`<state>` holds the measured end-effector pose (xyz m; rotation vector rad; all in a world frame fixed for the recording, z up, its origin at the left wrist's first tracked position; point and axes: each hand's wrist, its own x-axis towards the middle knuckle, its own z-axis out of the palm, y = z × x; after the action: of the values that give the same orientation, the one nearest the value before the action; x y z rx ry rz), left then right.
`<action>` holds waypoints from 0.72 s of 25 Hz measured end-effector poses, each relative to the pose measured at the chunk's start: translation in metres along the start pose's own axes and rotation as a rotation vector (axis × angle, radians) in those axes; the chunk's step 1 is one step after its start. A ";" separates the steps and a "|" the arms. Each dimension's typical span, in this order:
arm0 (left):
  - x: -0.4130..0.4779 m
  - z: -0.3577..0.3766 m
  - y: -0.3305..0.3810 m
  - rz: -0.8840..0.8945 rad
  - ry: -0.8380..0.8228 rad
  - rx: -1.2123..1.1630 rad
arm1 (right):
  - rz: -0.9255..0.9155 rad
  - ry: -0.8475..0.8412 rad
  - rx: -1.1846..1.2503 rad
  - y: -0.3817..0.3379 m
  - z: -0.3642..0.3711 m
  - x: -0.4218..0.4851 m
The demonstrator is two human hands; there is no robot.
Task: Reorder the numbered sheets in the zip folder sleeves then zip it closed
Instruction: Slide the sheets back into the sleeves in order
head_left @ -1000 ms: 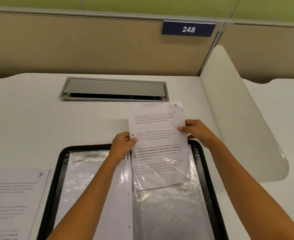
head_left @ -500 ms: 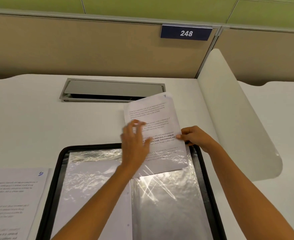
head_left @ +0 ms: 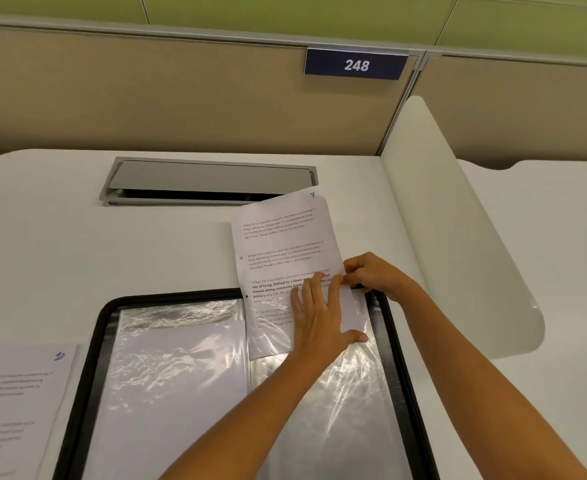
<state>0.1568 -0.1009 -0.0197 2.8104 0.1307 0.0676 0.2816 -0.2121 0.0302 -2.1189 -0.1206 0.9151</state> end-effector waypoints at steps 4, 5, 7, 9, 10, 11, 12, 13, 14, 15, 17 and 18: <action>0.007 0.002 -0.013 -0.031 0.074 -0.081 | 0.019 0.020 -0.005 0.004 -0.004 0.002; 0.010 0.002 -0.018 -0.038 0.105 -0.099 | 0.015 0.014 0.007 0.004 -0.004 0.003; 0.017 0.001 -0.029 -0.026 0.145 -0.091 | 0.002 -0.022 0.029 0.005 -0.007 0.005; 0.025 -0.003 -0.038 -0.006 0.123 -0.107 | 0.002 -0.068 0.010 0.006 -0.010 0.006; 0.029 -0.005 -0.040 -0.005 0.081 -0.123 | 0.012 -0.094 -0.009 0.006 -0.012 0.007; 0.033 -0.009 -0.041 -0.006 0.025 -0.135 | 0.027 -0.113 -0.038 0.007 -0.014 0.008; 0.036 -0.011 -0.041 -0.005 -0.031 -0.138 | 0.043 -0.124 -0.075 0.006 -0.015 0.009; 0.038 -0.012 -0.040 0.006 -0.075 -0.129 | 0.055 -0.127 -0.114 0.006 -0.017 0.010; 0.039 -0.012 -0.040 0.029 -0.096 -0.114 | 0.067 -0.119 -0.137 0.005 -0.017 0.011; 0.039 -0.011 -0.039 0.062 -0.095 -0.094 | 0.080 -0.095 -0.137 0.002 -0.016 0.012; 0.036 -0.009 -0.038 0.121 -0.070 -0.041 | 0.086 -0.001 -0.069 -0.002 -0.011 0.016; 0.035 -0.007 -0.036 0.137 -0.063 -0.019 | 0.076 0.059 -0.007 -0.004 -0.007 0.020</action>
<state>0.1885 -0.0612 -0.0234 2.7953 -0.0763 0.0117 0.3011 -0.2066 0.0241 -2.1674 -0.0127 0.8966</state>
